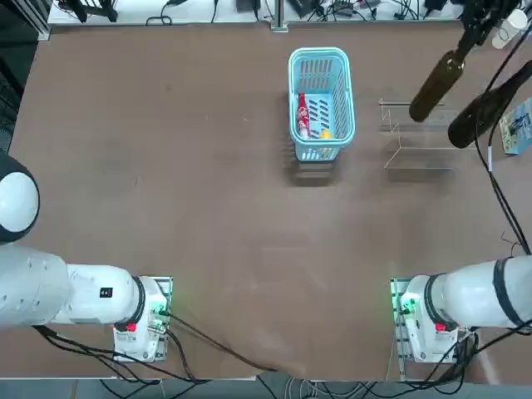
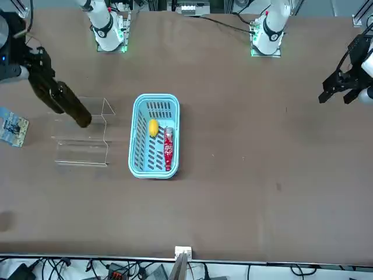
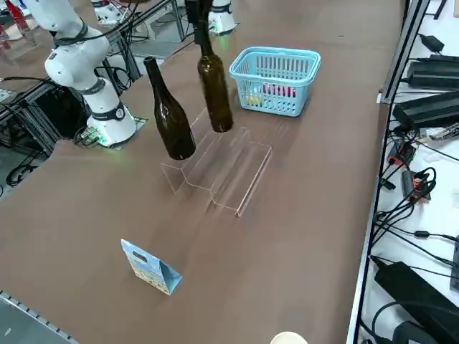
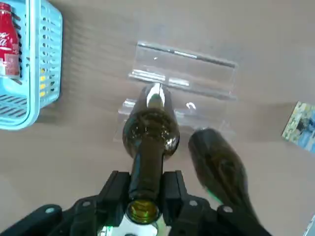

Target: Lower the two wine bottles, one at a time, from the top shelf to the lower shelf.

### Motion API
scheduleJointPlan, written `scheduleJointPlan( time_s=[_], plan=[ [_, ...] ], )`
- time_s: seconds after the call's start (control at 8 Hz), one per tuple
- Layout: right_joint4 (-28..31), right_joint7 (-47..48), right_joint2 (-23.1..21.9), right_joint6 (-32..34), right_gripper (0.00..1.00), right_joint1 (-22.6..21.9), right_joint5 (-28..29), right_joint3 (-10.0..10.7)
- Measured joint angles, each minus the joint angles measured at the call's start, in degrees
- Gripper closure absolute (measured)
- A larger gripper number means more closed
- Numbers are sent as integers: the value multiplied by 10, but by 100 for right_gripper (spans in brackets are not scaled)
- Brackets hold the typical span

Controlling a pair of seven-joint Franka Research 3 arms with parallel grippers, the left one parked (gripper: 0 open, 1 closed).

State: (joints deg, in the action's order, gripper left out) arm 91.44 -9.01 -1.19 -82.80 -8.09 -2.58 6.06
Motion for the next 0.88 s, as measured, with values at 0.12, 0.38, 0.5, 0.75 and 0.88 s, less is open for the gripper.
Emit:
scheduleJointPlan(
  time_s=[0.12,0.38,0.5,0.75,0.88],
  plan=[
    [-27,-11,30,-6,61,0,0,1],
    [-65,-25,74,-9,61,0,0,4],
    [-73,-30,83,-12,61,0,0,5],
    [-80,-45,90,-22,61,0,0,5],
    [-81,-53,94,-28,61,0,0,5]
  ],
)
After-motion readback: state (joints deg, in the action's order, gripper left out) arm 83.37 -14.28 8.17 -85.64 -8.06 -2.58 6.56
